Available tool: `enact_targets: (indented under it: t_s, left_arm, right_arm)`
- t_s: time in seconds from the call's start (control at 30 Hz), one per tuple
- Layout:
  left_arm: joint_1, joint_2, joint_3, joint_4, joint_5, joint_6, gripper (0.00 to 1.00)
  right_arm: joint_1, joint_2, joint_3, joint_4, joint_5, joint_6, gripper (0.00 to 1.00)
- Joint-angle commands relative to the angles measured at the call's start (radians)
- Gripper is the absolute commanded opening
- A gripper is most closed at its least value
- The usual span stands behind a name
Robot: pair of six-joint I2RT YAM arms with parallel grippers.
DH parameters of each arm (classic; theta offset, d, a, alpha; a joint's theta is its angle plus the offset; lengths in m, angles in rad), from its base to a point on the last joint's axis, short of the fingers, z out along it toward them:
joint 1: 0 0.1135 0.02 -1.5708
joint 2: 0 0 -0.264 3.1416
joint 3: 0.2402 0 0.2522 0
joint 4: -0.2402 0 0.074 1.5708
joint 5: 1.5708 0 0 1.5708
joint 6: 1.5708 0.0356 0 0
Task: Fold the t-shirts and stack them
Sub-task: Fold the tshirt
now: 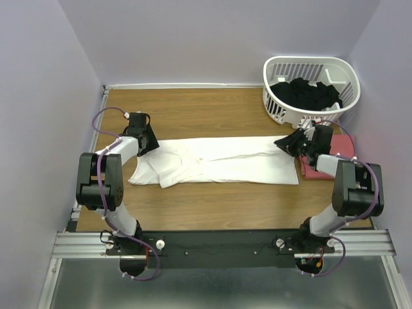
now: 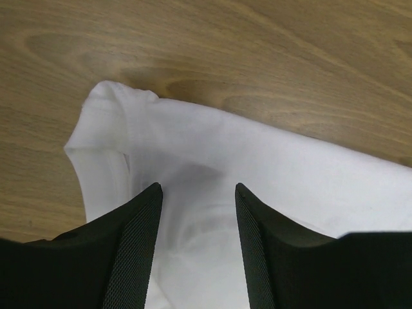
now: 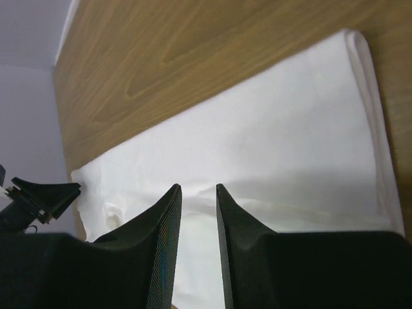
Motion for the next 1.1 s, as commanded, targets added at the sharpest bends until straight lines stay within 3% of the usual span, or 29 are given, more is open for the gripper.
enact_targets:
  t_s: [0.0, 0.13, 0.37, 0.47, 0.6, 0.73, 0.8, 0.97, 1.07]
  left_arm:
    - [0.02, 0.06, 0.043, 0.005, -0.032, -0.022, 0.55]
    - [0.112, 0.106, 0.055, 0.005, -0.007, -0.024, 0.54]
    - [0.132, 0.139, 0.132, -0.024, 0.051, -0.01, 0.58]
    - [0.125, 0.033, 0.135, -0.056, 0.096, -0.019, 0.63]
    - [0.059, -0.169, 0.057, -0.148, 0.028, -0.051, 0.75]
    - [-0.03, -0.364, -0.091, -0.199, -0.007, -0.111, 0.76]
    - [-0.062, -0.452, -0.154, -0.211, 0.001, -0.145, 0.76]
    - [-0.17, -0.59, -0.369, -0.196, -0.009, -0.361, 0.79]
    - [-0.196, -0.659, -0.446, -0.201, -0.048, -0.453, 0.78]
  right_arm:
    - [-0.005, 0.084, -0.041, 0.056, 0.044, 0.006, 0.35]
    - [-0.032, 0.165, -0.06, 0.056, 0.086, -0.008, 0.34]
    - [-0.054, 0.155, -0.086, 0.053, 0.129, 0.006, 0.34]
    - [-0.052, 0.09, -0.036, -0.007, 0.097, -0.038, 0.37]
    - [-0.025, -0.044, 0.029, -0.116, 0.046, -0.078, 0.45]
    - [0.069, -0.103, 0.061, -0.139, -0.029, -0.089, 0.47]
    - [0.185, -0.093, 0.084, -0.142, -0.058, -0.098, 0.48]
    - [0.481, 0.044, 0.135, -0.107, -0.077, -0.083, 0.48]
    - [0.579, 0.111, 0.146, -0.003, -0.095, -0.023, 0.45]
